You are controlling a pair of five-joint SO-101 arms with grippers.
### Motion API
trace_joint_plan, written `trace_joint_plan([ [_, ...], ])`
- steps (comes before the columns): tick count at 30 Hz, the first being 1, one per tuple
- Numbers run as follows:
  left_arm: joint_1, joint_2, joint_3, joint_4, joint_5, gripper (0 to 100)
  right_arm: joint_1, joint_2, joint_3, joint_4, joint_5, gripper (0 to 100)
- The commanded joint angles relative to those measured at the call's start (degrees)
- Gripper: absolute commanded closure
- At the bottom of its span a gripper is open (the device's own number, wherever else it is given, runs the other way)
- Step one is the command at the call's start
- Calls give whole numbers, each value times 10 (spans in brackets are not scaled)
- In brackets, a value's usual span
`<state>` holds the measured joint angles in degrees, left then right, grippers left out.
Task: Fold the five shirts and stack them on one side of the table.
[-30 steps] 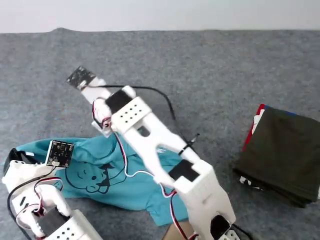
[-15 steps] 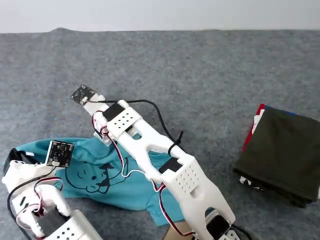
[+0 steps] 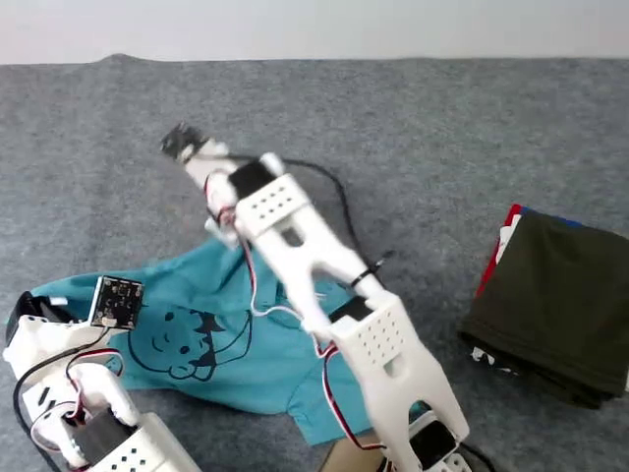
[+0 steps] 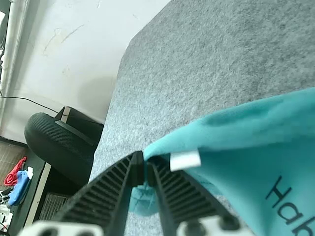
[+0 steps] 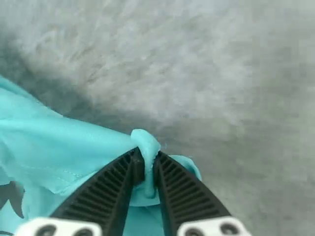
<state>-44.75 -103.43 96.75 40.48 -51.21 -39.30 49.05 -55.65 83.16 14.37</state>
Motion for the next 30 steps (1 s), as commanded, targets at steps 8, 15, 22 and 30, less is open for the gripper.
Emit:
trace_joint_plan([
  [8, 16, -8, -33, -130, 0, 994, 34, -15, -282, 177, 53, 987],
  [15, 63, -8, -30, -171, -1, 994, 55, -19, -325, 196, 56, 987],
  [22, 55, -7, -16, -169, -1, 994, 69, 53, -261, 194, 37, 984],
  [30, 31, -7, -3, -120, -2, 994, 49, 182, -264, 194, 34, 939],
])
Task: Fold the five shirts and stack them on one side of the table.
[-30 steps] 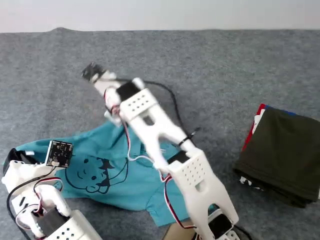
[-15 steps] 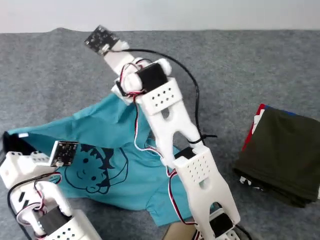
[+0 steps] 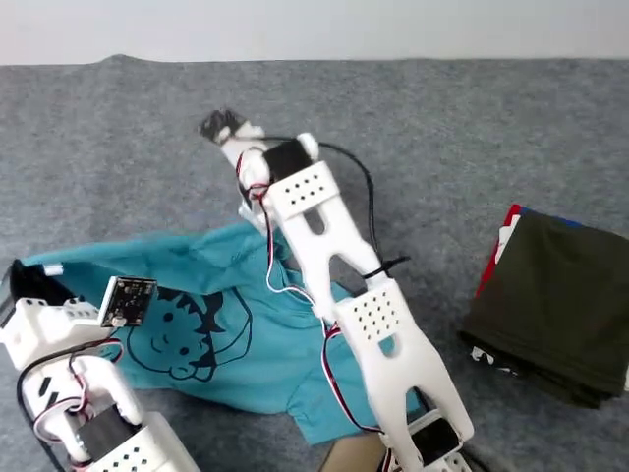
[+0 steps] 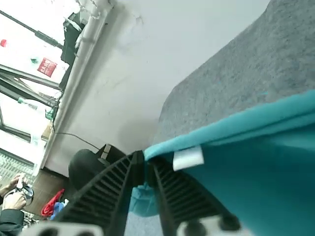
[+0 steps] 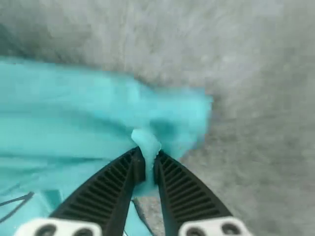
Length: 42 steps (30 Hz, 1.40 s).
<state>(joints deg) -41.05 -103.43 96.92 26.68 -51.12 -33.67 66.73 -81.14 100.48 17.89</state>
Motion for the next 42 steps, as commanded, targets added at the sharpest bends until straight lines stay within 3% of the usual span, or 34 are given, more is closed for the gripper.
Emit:
trace_joint_plan([
  [1, -6, -7, -5, 24, -3, 994, -9, 11, -9, 20, -1, 939],
  [11, -6, -7, -5, 26, -4, 994, -7, -15, -10, 20, 35, 987],
  [25, -3, -8, -16, -11, -1, 994, -3, -222, -10, 20, 48, 987],
  [32, 33, -7, -65, -123, 69, 994, 54, -366, -9, 21, 47, 987],
  [42, 140, -6, -110, -126, 69, 994, 175, -513, -7, 20, 48, 987],
])
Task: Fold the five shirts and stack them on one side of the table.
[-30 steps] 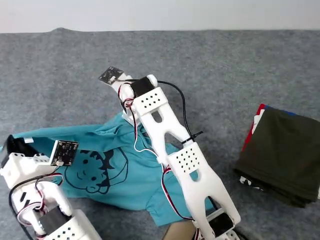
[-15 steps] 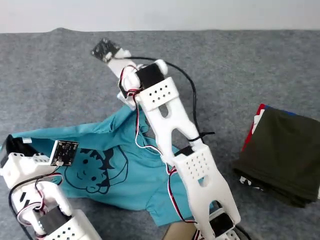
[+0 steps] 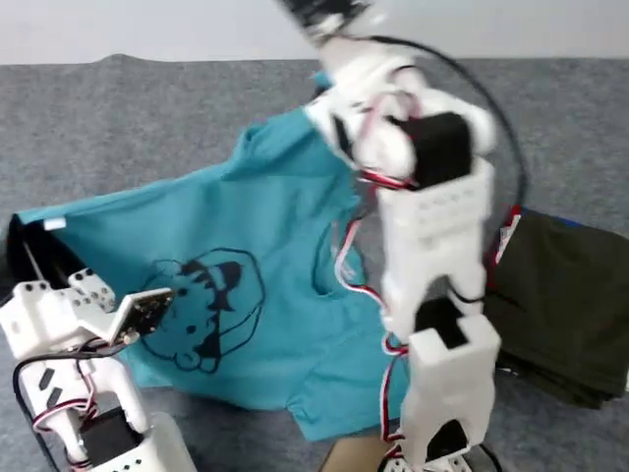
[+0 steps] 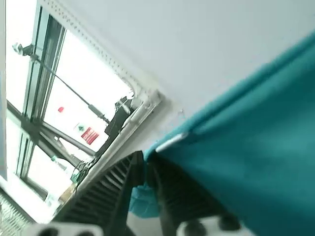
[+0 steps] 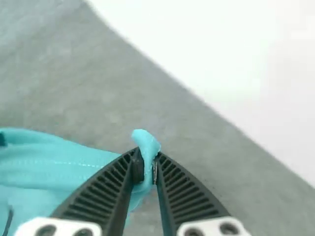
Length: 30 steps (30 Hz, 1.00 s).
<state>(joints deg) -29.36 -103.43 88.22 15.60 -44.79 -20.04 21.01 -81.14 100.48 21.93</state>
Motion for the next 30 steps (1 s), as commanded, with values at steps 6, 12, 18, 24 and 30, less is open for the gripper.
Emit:
trace_joint_plan([
  [6, 77, -5, -22, -6, -31, 994, 91, -70, -7, 20, 9, 987],
  [12, 109, -5, -65, 55, -26, 994, 98, -57, -2, 20, 9, 987],
  [18, 110, -5, -170, 223, 2, 994, 97, -44, 1, 20, 5, 987],
  [24, 109, -5, -212, 338, 7, 994, 100, -29, 1, 20, 6, 987],
  [30, 107, -4, -217, 373, 34, 994, 100, -12, -3, 19, 5, 987],
])
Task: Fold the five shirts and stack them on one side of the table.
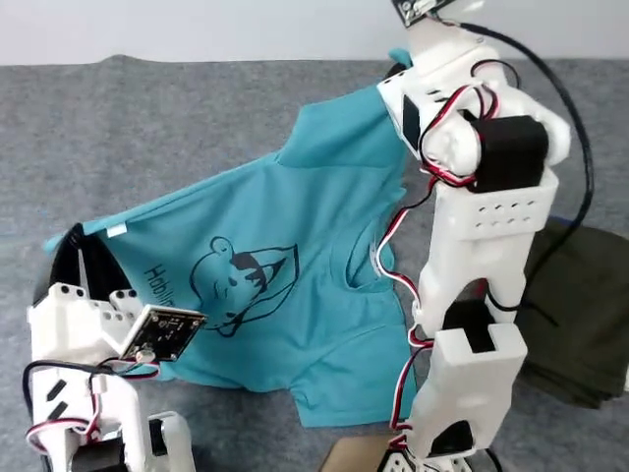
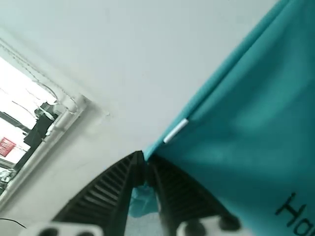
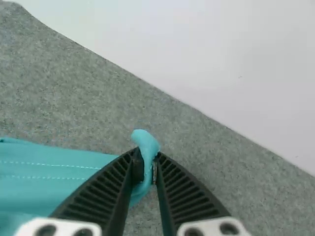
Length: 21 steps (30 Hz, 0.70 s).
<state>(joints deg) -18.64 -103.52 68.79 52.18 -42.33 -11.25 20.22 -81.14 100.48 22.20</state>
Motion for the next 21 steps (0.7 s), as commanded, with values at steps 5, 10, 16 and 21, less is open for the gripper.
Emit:
trace_joint_plan([
  [5, 2, 9, -59, 44, 11, 994, 12, -3, 1, 19, 3, 987],
  [10, 2, 128, -200, 132, 60, 994, 12, -3, 1, 19, 3, 987],
  [16, 3, 320, -338, 177, 118, 994, 11, 0, 2, 19, 3, 987],
  [21, 3, 471, -380, 181, 135, 994, 22, 36, -3, 16, 4, 987],
])
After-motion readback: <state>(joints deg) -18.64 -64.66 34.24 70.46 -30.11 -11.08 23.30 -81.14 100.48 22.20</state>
